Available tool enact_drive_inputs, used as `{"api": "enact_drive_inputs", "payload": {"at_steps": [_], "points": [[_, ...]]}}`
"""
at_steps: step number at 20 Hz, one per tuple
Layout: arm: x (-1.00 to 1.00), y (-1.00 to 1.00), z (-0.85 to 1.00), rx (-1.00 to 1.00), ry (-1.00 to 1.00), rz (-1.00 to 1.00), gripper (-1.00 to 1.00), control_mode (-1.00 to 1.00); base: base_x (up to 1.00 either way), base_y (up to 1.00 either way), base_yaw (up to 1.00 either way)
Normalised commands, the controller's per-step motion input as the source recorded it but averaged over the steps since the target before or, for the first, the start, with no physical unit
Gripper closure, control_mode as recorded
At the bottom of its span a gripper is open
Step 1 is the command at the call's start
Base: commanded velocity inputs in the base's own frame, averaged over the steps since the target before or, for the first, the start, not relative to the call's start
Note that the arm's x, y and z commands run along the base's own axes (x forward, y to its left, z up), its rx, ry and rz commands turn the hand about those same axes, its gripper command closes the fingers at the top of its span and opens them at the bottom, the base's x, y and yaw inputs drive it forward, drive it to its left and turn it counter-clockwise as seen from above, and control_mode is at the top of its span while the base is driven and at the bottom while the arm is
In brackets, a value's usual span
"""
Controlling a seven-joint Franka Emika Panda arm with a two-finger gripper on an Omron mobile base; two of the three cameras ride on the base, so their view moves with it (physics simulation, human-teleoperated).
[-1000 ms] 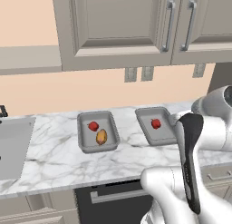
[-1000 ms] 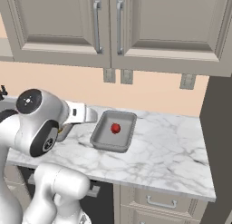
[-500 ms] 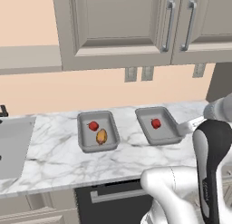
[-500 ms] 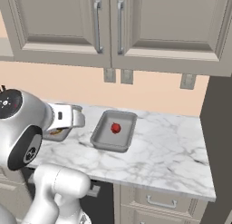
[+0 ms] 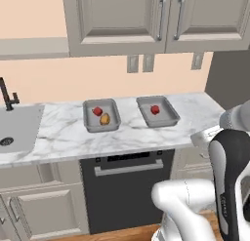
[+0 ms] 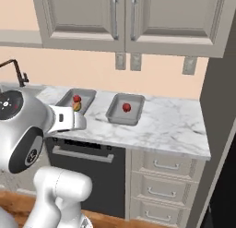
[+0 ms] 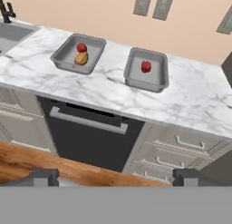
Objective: Place one bell pepper and one chicken drumstick in each tupperware on the nearby counter, to pack two identical lunches.
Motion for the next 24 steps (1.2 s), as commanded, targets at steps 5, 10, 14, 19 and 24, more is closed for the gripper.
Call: {"api": "enact_drive_inputs", "payload": {"at_steps": [5, 10, 14, 19, 24], "points": [[0.0, 0.0, 0.0, 0.0, 0.0, 0.0, -1.0, 1.0, -1.0, -0.09, 0.0], [0.0, 0.0, 0.0, 0.0, 0.0, 0.0, -1.0, 1.0, -1.0, -0.18, 0.0], [0.0, 0.0, 0.0, 0.0, 0.0, 0.0, -1.0, 1.0, -1.0, -0.44, -0.03], [0.0, 0.0, 0.0, 0.0, 0.0, 0.0, -1.0, 1.0, -0.61, -0.7, -0.07], [0.0, 0.0, 0.0, 0.0, 0.0, 0.0, -1.0, 1.0, -0.2, -0.91, -0.07]]}}
